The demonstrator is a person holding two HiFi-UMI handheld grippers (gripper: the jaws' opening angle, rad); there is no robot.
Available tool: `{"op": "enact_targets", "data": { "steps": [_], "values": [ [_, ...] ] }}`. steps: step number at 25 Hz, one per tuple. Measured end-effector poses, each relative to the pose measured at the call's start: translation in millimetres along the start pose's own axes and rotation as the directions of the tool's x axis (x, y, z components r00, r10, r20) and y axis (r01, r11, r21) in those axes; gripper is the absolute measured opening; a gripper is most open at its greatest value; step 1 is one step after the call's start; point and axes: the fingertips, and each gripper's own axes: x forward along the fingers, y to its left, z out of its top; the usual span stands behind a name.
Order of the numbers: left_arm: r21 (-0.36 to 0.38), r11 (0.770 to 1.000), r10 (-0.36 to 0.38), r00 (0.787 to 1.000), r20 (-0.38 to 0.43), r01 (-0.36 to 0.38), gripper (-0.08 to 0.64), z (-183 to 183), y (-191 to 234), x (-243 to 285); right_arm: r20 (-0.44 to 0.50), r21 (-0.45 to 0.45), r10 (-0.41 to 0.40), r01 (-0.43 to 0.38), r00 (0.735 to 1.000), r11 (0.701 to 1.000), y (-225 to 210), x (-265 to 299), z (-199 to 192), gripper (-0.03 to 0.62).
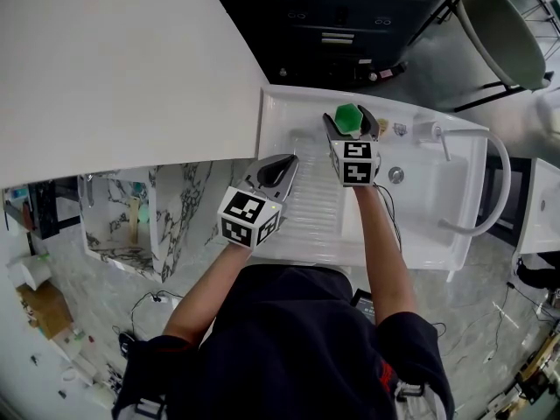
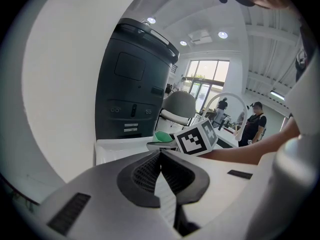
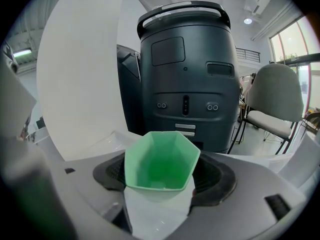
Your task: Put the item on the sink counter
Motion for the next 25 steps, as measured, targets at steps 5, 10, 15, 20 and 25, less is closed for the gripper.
{"op": "enact_targets", "data": {
  "steps": [5, 10, 15, 20, 25],
  "values": [
    [-0.002, 1.000, -0.005, 1.000, -0.002, 0.005, 0.012, -2.3, 0.1, 1.8, 0.006, 0.005, -0.002, 0.002, 1.000, 1.000, 0.4, 1.7, 1.0, 0.345],
    [-0.006, 1.000, -0.023, 1.000, -0.001, 0.023, 0.012, -1.1, -2.3, 3.0, -0.010, 0.024, 0.017, -0.017, 1.000, 1.000, 2.5, 1.6, -1.7, 0.345],
    [-0.006, 0.999, -0.038, 0.999, -0.007, 0.038, 0.012, 0.7, -4.9, 6.1, -0.019, 0.047, 0.035, -0.035, 0.999, 0.998, 2.8, 0.8, 1.5, 0.347],
    [-0.004, 0.999, -0.033, 0.999, -0.005, 0.033, 0.012, 2.8, -6.7, 8.4, -0.005, 0.048, 0.050, -0.050, 0.999, 0.998, 3.3, -4.2, 9.1, 0.347],
    [0.002, 0.999, -0.043, 0.999, 0.002, 0.043, 0.012, 7.8, -12.7, 10.8, 0.005, 0.030, 0.064, -0.064, 0.998, 0.998, 2.0, -12.1, 18.5, 0.345]
  ]
}}
